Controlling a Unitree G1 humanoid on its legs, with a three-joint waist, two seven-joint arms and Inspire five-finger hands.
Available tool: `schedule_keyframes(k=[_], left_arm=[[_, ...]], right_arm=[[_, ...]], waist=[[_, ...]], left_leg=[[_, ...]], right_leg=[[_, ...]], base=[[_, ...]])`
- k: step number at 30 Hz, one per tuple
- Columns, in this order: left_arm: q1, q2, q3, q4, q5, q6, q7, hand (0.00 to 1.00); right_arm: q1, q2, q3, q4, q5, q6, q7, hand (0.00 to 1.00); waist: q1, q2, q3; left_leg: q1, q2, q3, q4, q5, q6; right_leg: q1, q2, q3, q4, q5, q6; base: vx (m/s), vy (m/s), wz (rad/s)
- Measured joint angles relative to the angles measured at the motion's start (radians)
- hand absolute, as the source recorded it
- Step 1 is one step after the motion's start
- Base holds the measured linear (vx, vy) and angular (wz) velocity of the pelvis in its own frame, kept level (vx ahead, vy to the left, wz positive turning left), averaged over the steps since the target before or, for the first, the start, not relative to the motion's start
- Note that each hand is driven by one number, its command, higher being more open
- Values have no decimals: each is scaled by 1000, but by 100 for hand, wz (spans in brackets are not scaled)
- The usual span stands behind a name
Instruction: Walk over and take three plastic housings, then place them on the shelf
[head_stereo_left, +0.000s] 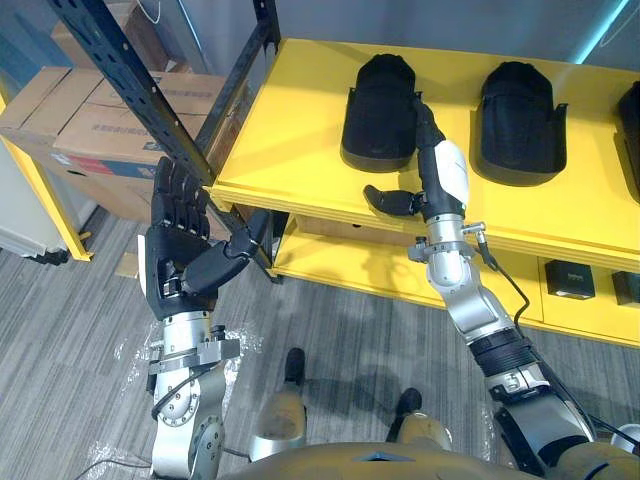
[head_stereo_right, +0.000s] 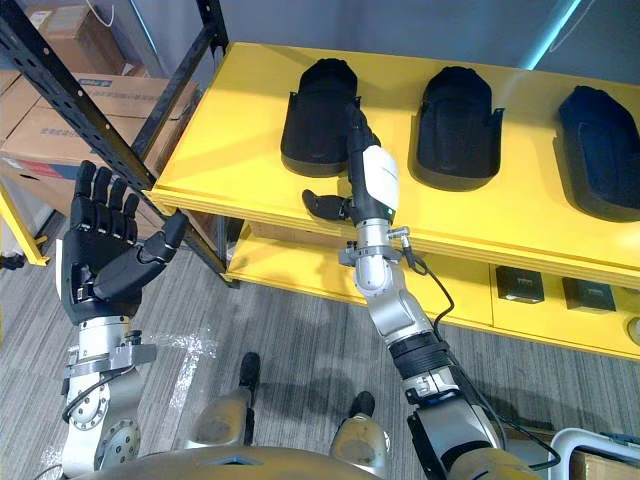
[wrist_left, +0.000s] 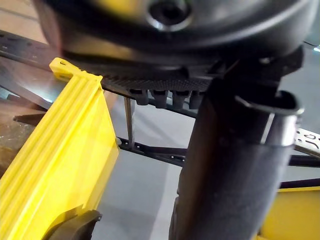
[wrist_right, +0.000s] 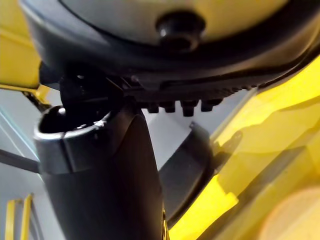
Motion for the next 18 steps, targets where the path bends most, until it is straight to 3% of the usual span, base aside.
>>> schedule_keyframes(k=[18], left_arm=[[-5, 0, -5, 0, 0, 0, 3, 100]], right_arm=[[-205, -30, 0, 231, 46, -36, -42, 100]], waist=[[1, -2, 57]], left_leg=[[-1, 0, 2, -3, 7, 1]], right_leg=[[-13, -3, 5, 17, -2, -3]], base=[[-14, -2, -1]])
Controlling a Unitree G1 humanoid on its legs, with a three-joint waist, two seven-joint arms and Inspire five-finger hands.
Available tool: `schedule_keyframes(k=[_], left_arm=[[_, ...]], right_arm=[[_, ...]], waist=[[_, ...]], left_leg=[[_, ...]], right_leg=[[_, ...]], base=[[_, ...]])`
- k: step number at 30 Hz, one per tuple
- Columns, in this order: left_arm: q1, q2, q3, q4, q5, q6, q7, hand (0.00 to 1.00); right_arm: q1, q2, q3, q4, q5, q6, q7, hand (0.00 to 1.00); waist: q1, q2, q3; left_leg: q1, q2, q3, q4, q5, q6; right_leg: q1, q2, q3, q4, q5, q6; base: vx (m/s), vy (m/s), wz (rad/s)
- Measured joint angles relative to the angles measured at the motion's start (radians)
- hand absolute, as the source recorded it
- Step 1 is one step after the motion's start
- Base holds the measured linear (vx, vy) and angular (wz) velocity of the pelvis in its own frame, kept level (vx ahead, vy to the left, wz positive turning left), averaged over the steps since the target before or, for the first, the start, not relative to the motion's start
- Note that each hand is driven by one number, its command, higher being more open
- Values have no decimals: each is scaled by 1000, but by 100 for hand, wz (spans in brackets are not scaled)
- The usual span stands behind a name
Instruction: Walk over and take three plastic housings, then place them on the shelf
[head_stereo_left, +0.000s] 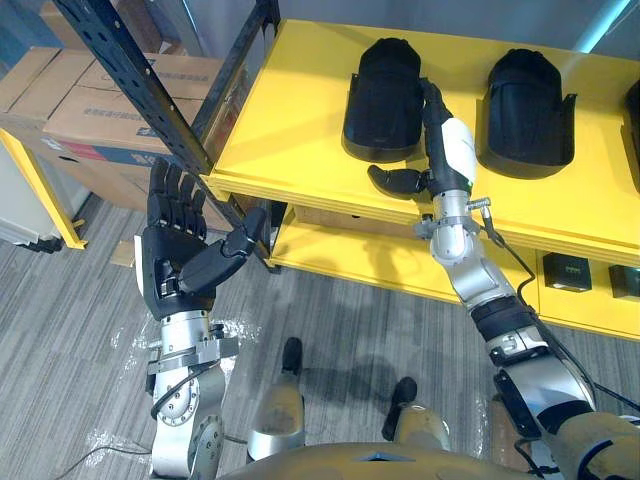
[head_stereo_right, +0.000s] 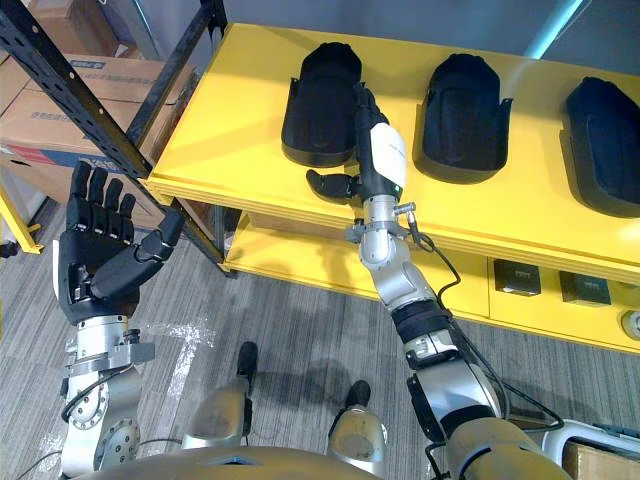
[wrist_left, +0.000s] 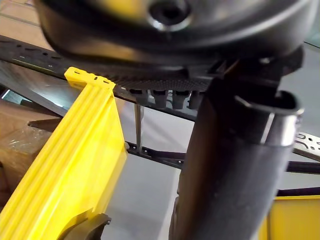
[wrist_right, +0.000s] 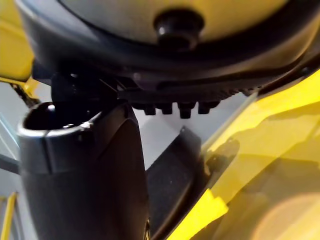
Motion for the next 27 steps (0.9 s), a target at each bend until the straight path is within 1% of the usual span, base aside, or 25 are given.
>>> schedule_keyframes(k=[2, 6, 8, 12, 18, 23, 27], left_arm=[[0, 0, 0, 0, 1, 0, 3, 100], [-12, 0, -1, 0, 11, 0, 12, 100], [-22, -1, -1, 0, 41, 0, 25, 100], [-30, -1, -7, 0, 41, 1, 21, 100], [-31, -1, -23, 1, 39, 2, 17, 100], [-31, -1, -24, 1, 38, 2, 14, 100], [-31, -1, -53, 4, 37, 2, 10, 100]], right_arm=[[-6, 0, 0, 7, 0, -8, -5, 100], [-25, 0, -2, 31, 1, -30, -10, 100], [-26, 0, -3, 31, 2, -33, -11, 100], [-39, 0, -4, 38, 3, -37, -15, 100], [-57, 2, -4, 63, 4, -38, -23, 100], [-84, 2, -4, 85, 42, -38, -36, 100], [-99, 2, -5, 105, 42, -41, -42, 100]], waist=[[1, 4, 4], [0, 19, 12], [0, 23, 14], [-5, 35, 20], [-5, 40, 24], [-7, 54, 38], [-9, 55, 38]], left_leg=[[0, 0, 3, 0, 2, 1], [-1, -3, 4, -1, 4, 3], [-3, -4, 6, -2, 5, 3], [-3, -9, 7, -5, 9, 6], [-4, -10, 6, -5, 10, 6], [-13, -12, 6, -5, 14, 8], [-20, -15, 5, -5, 18, 7]], right_leg=[[-3, -1, 3, 2, 0, 0], [-12, -7, 4, 14, -2, -1], [-18, -9, 5, 18, -2, -2], [-21, -15, 8, 19, -1, 0], [-24, -17, 8, 26, -2, -1], [-41, -21, 8, 37, -4, 0], [-53, -26, 9, 50, -3, -1]], base=[[-1, -1, -2], [-5, -2, -1], [-8, -4, -2], [0, 0, 0], [0, 0, 0], [-29, -4, 0], [-18, -5, 1]])
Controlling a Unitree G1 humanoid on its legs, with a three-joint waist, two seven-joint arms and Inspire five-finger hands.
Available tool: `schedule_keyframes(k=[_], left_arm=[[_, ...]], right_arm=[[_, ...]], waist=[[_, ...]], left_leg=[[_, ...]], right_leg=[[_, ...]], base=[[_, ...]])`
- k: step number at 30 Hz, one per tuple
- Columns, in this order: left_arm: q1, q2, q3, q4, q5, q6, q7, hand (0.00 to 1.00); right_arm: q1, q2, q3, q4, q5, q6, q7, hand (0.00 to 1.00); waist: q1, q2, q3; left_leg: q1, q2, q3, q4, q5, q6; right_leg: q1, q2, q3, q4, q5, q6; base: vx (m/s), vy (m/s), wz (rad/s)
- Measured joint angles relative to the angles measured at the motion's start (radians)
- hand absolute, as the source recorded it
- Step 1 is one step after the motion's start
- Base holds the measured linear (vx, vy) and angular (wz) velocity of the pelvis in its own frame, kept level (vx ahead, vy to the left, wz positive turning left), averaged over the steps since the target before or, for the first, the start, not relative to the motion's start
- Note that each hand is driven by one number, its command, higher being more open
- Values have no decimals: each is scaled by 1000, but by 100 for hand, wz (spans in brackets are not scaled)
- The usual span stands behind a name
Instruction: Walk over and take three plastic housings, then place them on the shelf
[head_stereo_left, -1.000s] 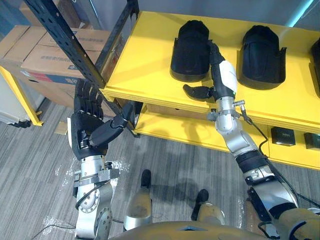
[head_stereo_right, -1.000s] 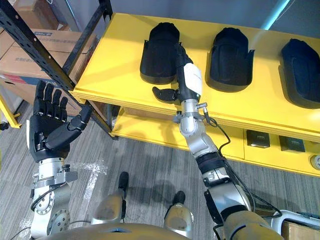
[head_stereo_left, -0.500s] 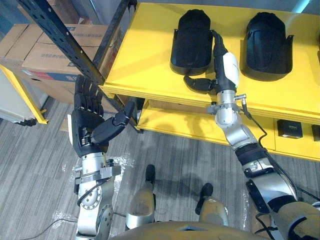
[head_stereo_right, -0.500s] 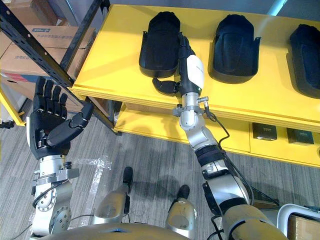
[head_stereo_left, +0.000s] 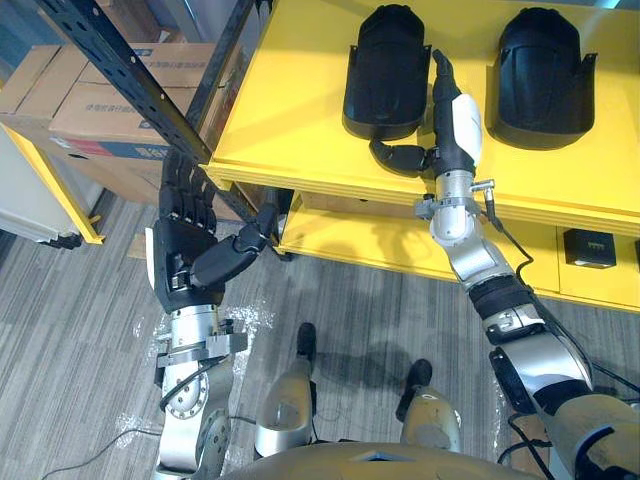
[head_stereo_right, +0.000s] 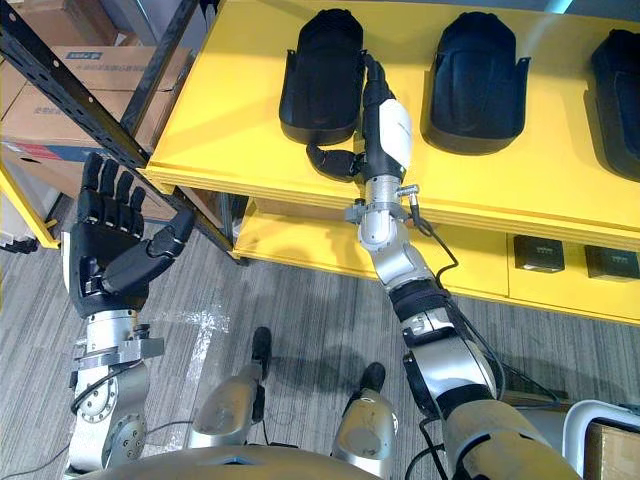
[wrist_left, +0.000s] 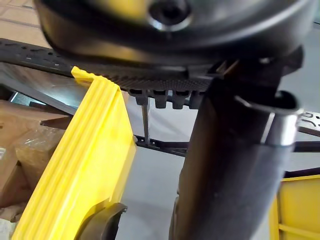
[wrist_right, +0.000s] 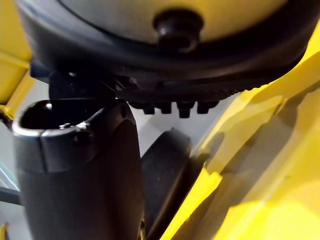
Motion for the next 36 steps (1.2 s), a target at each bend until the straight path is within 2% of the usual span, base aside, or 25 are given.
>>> schedule_keyframes(k=[5, 8, 17, 25, 29, 36], left_arm=[[-11, 8, -36, 33, 0, 0, -4, 100], [-20, 10, -57, 76, 0, 1, -5, 100], [-38, 35, -77, 78, 0, 3, -5, 100], [-43, 35, -89, 78, 0, 3, -5, 100], [-43, 36, -105, 78, 1, 3, 1, 100], [-45, 37, -105, 78, 43, 22, 13, 100]], right_arm=[[-19, 0, -4, 23, 3, -9, -10, 100], [-33, 0, -4, 46, 41, -14, -9, 100], [-49, 0, -9, 66, 50, -19, 3, 100], [-76, 1, -10, 112, 133, -19, 13, 100], [-98, 0, -23, 127, 191, -17, 63, 100], [-106, -6, -37, 135, 194, -36, 156, 100]], waist=[[-1, 13, 7], [0, 13, 7], [2, 15, 6], [7, 21, 3], [7, 23, 1], [6, 31, -4]], left_leg=[[-5, 1, 0, 0, -2, -1], [-8, 2, 0, 0, -2, -1], [-13, 2, 2, 0, 0, -4], [-15, 3, 1, 0, 1, -7], [-14, 4, 1, 0, 1, -7], [-12, 4, 4, 0, 5, -11]], right_leg=[[-4, 0, 1, 1, 3, 5], [-6, 0, 1, 1, 5, 5], [-14, 0, 4, 4, 6, 5], [-19, -1, 6, 19, 4, 2], [-20, -1, 6, 19, 4, 2], [-20, 0, 10, 19, 4, 2]], base=[[-20, -10, 0], [0, 0, 0], [1, -3, 0], [-2, -12, 0], [0, 0, 0], [0, 0, -1]])
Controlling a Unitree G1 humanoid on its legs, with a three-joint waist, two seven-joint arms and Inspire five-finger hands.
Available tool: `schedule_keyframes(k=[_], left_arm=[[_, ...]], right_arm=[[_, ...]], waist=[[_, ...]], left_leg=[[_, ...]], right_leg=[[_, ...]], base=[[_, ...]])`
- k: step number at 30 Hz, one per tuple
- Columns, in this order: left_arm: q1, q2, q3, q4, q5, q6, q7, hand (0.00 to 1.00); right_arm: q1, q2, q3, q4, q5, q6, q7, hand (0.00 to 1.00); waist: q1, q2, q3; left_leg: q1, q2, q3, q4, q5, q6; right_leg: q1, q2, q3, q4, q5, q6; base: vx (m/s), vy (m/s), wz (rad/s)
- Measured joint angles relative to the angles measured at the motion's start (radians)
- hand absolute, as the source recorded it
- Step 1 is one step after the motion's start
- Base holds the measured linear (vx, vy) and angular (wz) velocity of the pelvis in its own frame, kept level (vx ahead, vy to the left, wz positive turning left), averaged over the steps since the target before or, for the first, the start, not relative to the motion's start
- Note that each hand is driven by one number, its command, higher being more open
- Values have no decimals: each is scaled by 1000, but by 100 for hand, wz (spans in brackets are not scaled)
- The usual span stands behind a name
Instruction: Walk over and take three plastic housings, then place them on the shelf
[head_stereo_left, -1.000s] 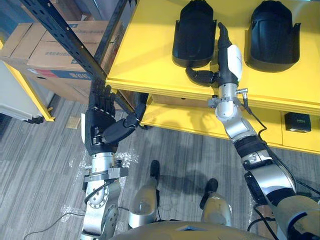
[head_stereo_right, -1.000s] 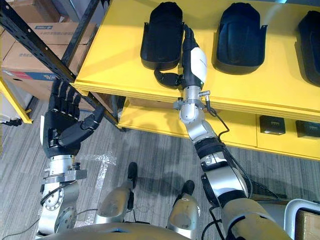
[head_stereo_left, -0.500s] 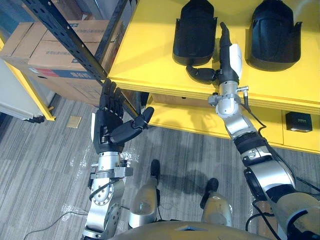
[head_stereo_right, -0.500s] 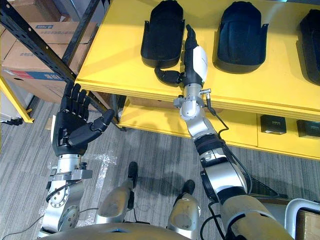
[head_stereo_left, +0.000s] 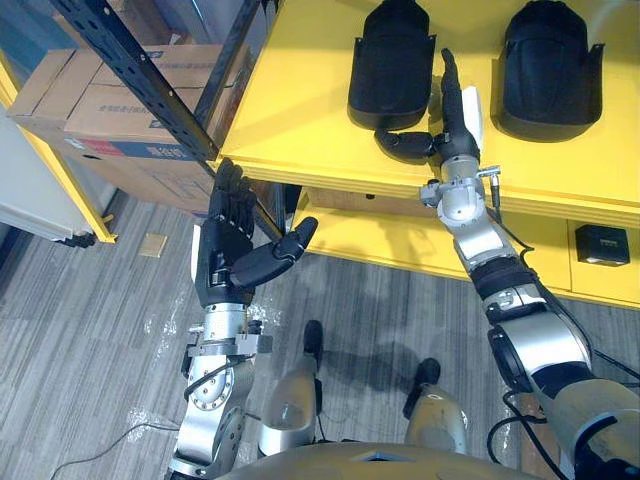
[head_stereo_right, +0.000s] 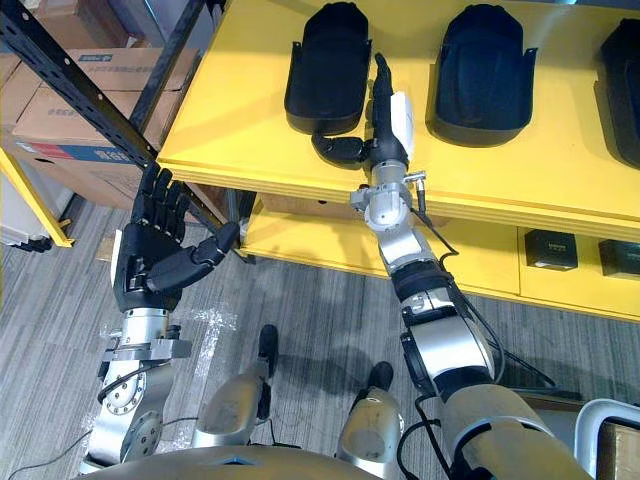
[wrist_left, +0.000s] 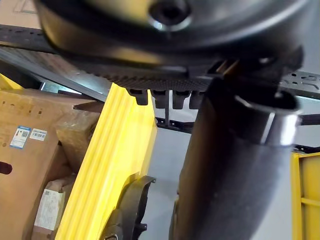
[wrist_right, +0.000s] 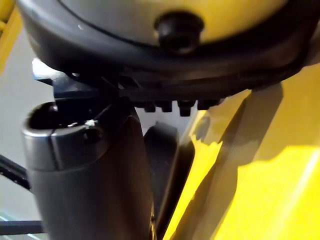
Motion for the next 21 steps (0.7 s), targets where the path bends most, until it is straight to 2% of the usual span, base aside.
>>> schedule_keyframes(k=[4, 6, 7, 9, 12, 17, 21], left_arm=[[0, 0, 7, 0, 0, 1, -2, 100], [0, -1, 13, 0, 0, 1, -1, 100], [1, -2, 25, 0, 1, 1, -1, 100], [1, -2, 33, 0, 2, 2, -1, 100], [8, -2, 51, 0, 3, 5, 2, 100], [15, -2, 62, -1, 26, 26, -3, 100], [18, -1, 77, -1, 40, 39, -24, 100]], right_arm=[[17, -5, 9, -31, 2, -4, 28, 100], [75, -4, 13, -120, 7, -4, 58, 100], [152, -2, 26, -242, 14, -4, 92, 100], [207, -1, 35, -320, 15, -4, 110, 100], [359, 30, 69, -475, 40, -4, 144, 100], [538, 91, 113, -570, 37, -4, 155, 100], [562, 108, 102, -577, 2, -4, 78, 100]], waist=[[0, 1, 0], [1, 1, -1], [-2, 1, -1], [-4, 1, -1], [-26, -3, -24], [-39, -36, -80], [-51, -70, -104]], left_leg=[[10, -2, 15, 0, 8, 4], [14, -2, 22, 0, 9, 6], [16, -1, 26, 0, 9, 6], [21, -1, 31, 0, 8, 6], [37, 1, 38, 0, -2, 6], [73, 7, 83, -1, -32, 5], [94, 15, 111, -1, -44, 2]], right_leg=[[1, 0, 14, 1, 0, 0], [1, 0, 19, 0, 0, 0], [1, 1, 20, -3, 1, 1], [5, 1, 22, -5, 2, 3], [29, 8, 27, -33, 5, 8], [73, 26, 58, -112, 29, 13], [105, 43, 80, -180, 68, 17]], base=[[4, -3, -9], [40, -29, -10], [47, -33, -6], [47, -31, -8], [55, -32, -6], [49, -14, -24], [38, -4, -20]])
